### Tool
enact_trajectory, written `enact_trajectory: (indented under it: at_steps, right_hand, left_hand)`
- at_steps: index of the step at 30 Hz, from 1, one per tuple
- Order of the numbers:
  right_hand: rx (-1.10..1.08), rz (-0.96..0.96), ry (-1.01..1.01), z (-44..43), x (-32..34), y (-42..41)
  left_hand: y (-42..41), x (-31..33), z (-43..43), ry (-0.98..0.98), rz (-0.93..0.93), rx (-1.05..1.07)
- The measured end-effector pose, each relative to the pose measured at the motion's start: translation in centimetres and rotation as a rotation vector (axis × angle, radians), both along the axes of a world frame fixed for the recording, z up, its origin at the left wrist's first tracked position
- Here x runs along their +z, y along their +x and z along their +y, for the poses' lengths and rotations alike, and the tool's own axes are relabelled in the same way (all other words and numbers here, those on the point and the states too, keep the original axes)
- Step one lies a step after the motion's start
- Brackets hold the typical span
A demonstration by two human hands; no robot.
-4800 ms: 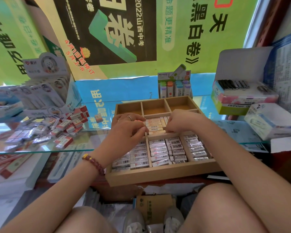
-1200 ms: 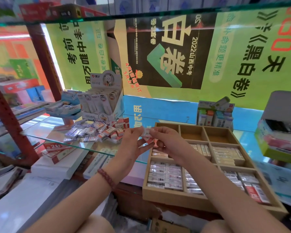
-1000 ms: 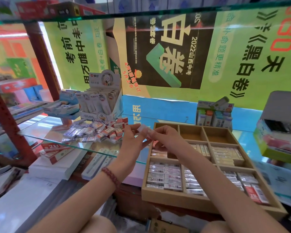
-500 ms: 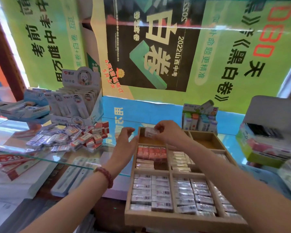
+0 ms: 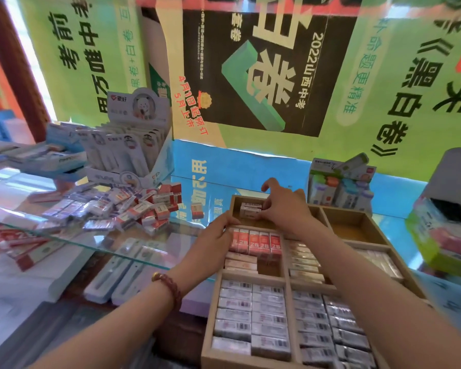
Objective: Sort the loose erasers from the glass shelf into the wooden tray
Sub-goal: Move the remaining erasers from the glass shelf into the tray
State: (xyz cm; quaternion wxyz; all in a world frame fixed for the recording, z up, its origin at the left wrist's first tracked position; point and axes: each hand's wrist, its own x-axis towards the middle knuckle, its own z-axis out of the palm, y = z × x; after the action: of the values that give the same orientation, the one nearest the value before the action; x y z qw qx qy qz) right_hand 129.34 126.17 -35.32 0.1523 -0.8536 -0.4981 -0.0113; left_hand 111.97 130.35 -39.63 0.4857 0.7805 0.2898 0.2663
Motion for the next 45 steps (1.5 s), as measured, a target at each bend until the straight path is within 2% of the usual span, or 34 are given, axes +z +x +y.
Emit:
enact_trajectory:
  at_steps: [4, 9, 13, 18, 23, 30, 34, 37, 40, 42, 44, 45]
  right_hand:
    - [0.03, 0.092, -0.043, -1.3, 0.5, 0.6]
    - [0.107, -0.09, -0.173, -1.6, 0.6, -1.0]
    - [0.123, -0.127, -0.202, -2.0, 1.2, -2.0]
    - [0.144, -0.13, -0.129, -2.6, 0.8, -2.9]
    - [0.106, -0.3, -0.112, -2.3, 0.3, -2.7]
    - [0.115, -0.207, -0.121, -1.4, 0.4, -3.3]
    - [0.119, -0.215, -0.161, -1.2, 0.5, -3.1]
    - [0.096, -0.226, -0.136, -1.5, 0.8, -2.9]
    - [0.069, -0.242, -0.012, -1.7, 1.0, -2.9]
    - [0.069, -0.229, 0.066, -1.7, 1.0, -2.9]
    - [0.078, -0.211, 0.121, -1.5, 1.1, -2.9]
    - [0.082, -0.199, 0.141, -1.4, 1.1, -2.9]
  left_hand:
    - [-0.2, 0.6, -0.2, 0.033, 0.077, -0.004]
    - [-0.7, 0.8, -1.1, 0.051, 0.1, 0.014]
    - [-1.4, 0.7, -1.8, 0.094, 0.122, 0.04]
    - [-2.0, 0.7, -2.2, 0.104, 0.123, 0.037]
    - [-2.0, 0.4, -2.3, 0.097, 0.097, 0.033]
    - [-2.5, 0.2, -2.0, 0.058, 0.0, 0.032]
    - [-3.2, 0.1, 0.3, 0.116, -0.033, 0.174]
    - [-3.1, 0.3, 2.5, 0.268, 0.121, 0.267]
    - [-1.9, 0.4, 4.2, 0.466, 0.301, 0.208]
    - [-0.9, 0.0, 5.1, 0.622, 0.496, 0.183]
    - [-0.4, -0.4, 5.8, 0.64, 0.673, 0.158]
    - [-0.2, -0.6, 6.0, 0.625, 0.697, 0.156]
